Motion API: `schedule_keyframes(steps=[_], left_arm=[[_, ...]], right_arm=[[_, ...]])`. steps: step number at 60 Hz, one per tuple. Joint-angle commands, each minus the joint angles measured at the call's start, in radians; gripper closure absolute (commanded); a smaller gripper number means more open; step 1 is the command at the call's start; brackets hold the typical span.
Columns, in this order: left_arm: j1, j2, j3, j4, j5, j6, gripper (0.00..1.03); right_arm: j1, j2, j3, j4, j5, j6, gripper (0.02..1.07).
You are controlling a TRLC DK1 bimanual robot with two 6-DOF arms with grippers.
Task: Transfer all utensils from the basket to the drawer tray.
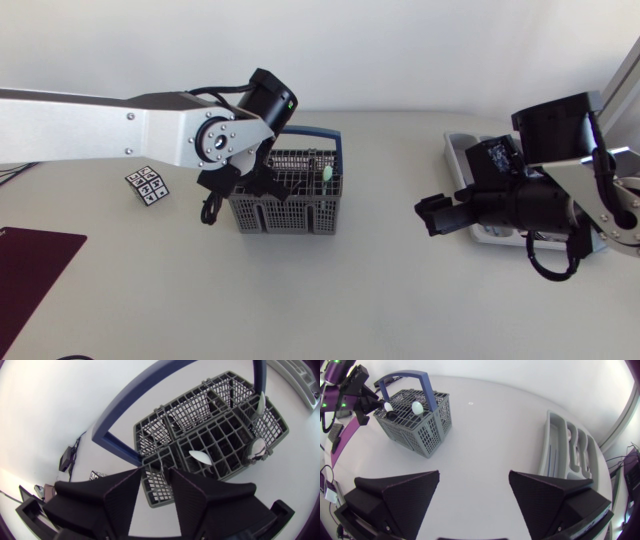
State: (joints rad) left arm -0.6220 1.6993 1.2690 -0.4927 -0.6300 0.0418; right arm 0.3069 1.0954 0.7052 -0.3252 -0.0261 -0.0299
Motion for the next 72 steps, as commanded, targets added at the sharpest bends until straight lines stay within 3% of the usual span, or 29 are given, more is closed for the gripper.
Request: schedule_keyframes(steps=[1,17,39,72], left_arm=[[0.018,0.031,0.032,-0.01,-0.011,-0.026,0.69],[0.027,0.048,0.036,-0.01,-0.011,-0.026,0.71],[0.01,0.051,0.024,-0.009,-0.011,-0.028,0.98],[0.007,0.002,0.013,-0.014,0.029,-0.028,0.99]], right_arm=[[0.009,0.012,-0.013,0.008,0.0,-0.002,0.07],[0.011,0.011,-0.016,0.008,0.0,-0.004,0.07],[0.009,0.006,-0.024,0.006,0.002,-0.005,0.07],[0.011,-0.008,-0.035,0.005,0.0,-0.01,0.07]])
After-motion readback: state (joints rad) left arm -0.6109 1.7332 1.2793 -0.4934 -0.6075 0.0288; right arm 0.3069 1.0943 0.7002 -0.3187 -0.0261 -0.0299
